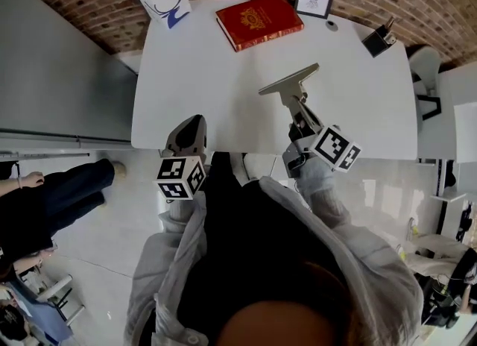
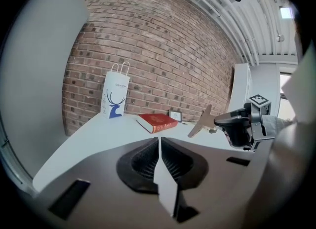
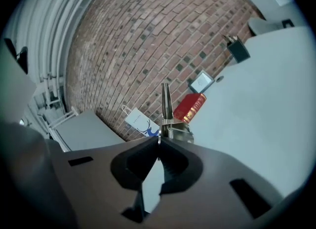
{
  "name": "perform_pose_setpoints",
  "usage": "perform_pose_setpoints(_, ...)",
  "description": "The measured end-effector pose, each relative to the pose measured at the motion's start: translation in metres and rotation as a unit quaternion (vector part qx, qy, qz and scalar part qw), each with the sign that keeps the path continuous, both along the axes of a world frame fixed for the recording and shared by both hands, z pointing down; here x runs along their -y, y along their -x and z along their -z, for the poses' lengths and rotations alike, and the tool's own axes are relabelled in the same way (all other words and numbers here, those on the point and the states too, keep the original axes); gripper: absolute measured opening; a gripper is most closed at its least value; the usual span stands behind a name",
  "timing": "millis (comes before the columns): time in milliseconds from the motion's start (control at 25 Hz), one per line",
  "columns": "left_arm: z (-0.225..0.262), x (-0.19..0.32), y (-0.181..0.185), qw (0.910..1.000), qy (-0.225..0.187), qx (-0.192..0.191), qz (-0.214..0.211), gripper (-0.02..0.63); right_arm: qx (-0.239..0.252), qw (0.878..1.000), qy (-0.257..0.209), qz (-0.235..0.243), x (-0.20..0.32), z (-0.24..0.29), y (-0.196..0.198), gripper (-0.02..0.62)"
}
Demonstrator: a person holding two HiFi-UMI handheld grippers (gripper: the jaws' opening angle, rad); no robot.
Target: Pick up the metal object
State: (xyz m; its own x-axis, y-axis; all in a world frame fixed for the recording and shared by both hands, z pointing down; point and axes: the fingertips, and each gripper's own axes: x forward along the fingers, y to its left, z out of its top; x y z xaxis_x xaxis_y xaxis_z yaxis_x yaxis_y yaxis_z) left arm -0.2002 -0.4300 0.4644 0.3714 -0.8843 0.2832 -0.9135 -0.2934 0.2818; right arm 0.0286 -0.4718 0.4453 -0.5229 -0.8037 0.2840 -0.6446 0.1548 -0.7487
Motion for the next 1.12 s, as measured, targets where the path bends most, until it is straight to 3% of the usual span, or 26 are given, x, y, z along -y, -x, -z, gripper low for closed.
perform_pose_setpoints(160,0.007,-0.016,-0.014,1.0,-0.006,-0.003,-0.004,0.031,-0.059,0.997,-0.042,0.018,-0.02,0.012,-0.017,0.018)
perform_pose_setpoints(400,0.02,-0.035,-0.036,0.9995,-0.022,0.003,-0.022,0.031,-0.164,0.982,-0.08,0.047,-0.056,0.018,-0.042,0.018)
perform_pose_setpoints(840,0.037,-0.079,-0.069,0.9966,-0.059,-0.002,-0.057,0.031,-0.341,0.932,-0.102,0.068,-0.114,-0.005,-0.066,0.017)
perform_pose_setpoints(920,0.037,-0.086,-0.075,0.9961,-0.061,-0.003,-0.063,0.031,-0.356,0.926,-0.101,0.074,-0.123,-0.014,-0.067,0.017)
perform_pose_setpoints(1120,0.032,-0.098,-0.082,0.9962,-0.056,-0.007,-0.067,0.031,-0.361,0.924,-0.095,0.081,-0.136,-0.024,-0.069,0.017)
